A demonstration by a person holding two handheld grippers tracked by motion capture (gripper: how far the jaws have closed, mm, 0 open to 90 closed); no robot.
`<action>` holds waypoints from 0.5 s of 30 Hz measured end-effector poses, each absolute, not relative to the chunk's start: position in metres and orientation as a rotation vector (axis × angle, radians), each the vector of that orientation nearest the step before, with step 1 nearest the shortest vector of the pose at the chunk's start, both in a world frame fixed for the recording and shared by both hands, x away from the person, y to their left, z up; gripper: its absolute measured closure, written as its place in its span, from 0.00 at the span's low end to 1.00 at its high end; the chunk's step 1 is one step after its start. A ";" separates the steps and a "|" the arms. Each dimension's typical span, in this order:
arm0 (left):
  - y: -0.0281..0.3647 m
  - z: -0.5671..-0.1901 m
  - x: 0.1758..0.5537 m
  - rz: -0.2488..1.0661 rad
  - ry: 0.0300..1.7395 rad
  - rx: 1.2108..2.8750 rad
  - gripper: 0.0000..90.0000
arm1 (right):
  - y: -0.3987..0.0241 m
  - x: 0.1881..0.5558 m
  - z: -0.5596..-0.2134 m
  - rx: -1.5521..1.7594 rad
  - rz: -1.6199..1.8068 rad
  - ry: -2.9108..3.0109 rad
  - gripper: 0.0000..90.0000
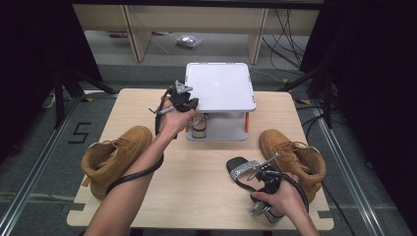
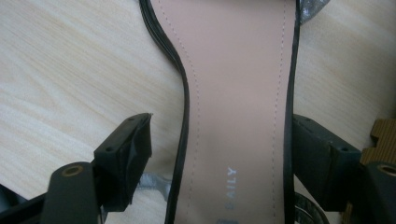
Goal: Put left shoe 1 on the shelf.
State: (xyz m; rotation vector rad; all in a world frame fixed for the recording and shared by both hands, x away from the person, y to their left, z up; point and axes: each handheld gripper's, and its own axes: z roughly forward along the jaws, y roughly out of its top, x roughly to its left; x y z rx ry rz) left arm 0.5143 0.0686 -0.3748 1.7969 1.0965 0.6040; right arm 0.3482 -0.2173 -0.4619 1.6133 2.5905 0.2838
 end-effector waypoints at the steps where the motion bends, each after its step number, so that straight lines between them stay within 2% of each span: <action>1: 0.068 -0.375 0.514 0.605 1.097 1.797 0.99 | -0.218 0.348 -0.462 1.620 0.284 2.592 0.30; 15: 0.068 -0.374 0.514 0.607 1.094 1.803 0.99 | -0.219 0.352 -0.464 1.548 0.212 2.654 0.34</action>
